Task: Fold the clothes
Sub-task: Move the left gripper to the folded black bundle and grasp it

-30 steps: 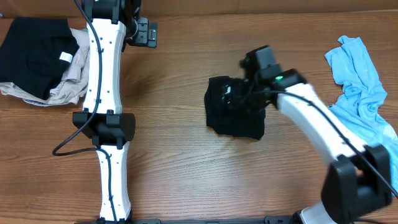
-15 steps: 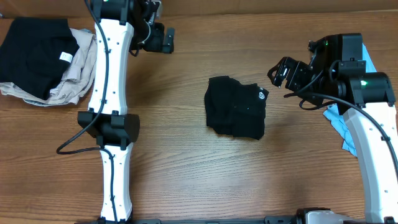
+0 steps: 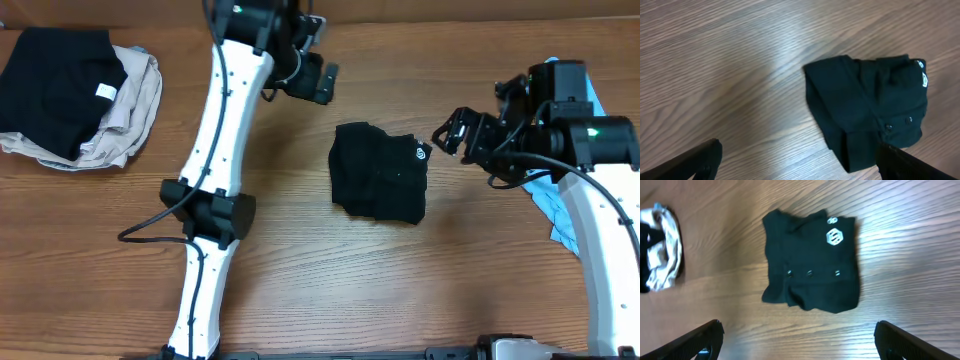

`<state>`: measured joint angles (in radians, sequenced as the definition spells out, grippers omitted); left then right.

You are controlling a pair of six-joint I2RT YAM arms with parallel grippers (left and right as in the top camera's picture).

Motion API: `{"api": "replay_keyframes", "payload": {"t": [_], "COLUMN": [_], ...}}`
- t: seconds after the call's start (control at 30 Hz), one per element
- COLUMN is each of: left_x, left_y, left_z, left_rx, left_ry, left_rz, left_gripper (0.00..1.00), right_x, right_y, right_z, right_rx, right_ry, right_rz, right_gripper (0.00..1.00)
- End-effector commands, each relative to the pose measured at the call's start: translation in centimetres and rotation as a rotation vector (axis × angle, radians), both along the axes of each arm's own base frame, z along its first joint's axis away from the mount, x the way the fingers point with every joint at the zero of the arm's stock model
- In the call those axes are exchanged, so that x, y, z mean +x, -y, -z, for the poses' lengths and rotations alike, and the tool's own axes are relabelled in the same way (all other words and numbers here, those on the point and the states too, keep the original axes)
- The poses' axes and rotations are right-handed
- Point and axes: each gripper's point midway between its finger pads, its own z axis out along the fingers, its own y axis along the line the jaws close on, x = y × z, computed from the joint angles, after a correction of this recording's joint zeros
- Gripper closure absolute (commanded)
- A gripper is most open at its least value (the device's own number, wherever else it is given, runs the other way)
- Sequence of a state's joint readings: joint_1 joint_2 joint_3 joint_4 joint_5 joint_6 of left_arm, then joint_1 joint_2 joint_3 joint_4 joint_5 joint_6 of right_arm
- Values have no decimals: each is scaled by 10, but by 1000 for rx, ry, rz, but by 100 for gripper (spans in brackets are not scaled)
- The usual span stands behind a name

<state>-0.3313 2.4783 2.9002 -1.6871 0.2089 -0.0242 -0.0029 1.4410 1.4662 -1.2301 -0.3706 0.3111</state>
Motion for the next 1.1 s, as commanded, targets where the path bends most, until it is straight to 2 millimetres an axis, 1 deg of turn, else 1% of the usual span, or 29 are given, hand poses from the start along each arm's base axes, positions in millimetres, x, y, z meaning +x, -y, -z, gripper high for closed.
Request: {"api": "replay_keyframes", "payload": {"t": [0.0,0.1,0.13,0.27,0.4,0.6,0.7,0.87,0.97,1.07], "left_x": [1,-2,-5,-14,-16,-10,-8,-5,-3,-10], "left_y": [0,-1,-3,-6,-7,-3,-1,9,23,39], "left_z": [8,17,27,52,71,82,85,91,97,110], "left_rx": [33,44,58,94,111,99,98,53,-21,-103], "left_ry": [-6,-38,-72,-158,-191,-180,-173,-153,-151,-188], "left_rz": [-8,-7,-4,6,29,55,69,145,177,214], "left_gripper": [0,0,0,0,0,0,0,0,0,0], "right_x": [6,7,8,8,8,6,9,19,24,27], "right_y": [25,38,42,48,52,63,67,72,73,76], "right_z": [-2,-2,-2,0,1,5,4,2,3,8], "right_rx": [-22,-25,-32,-53,-77,-138,-155,-174,-178,-191], "right_ry": [14,17,22,20,15,2,15,51,62,52], "right_rz": [64,95,101,115,126,153,162,178,180,186], "right_gripper": [0,0,0,0,0,0,0,0,0,0]}}
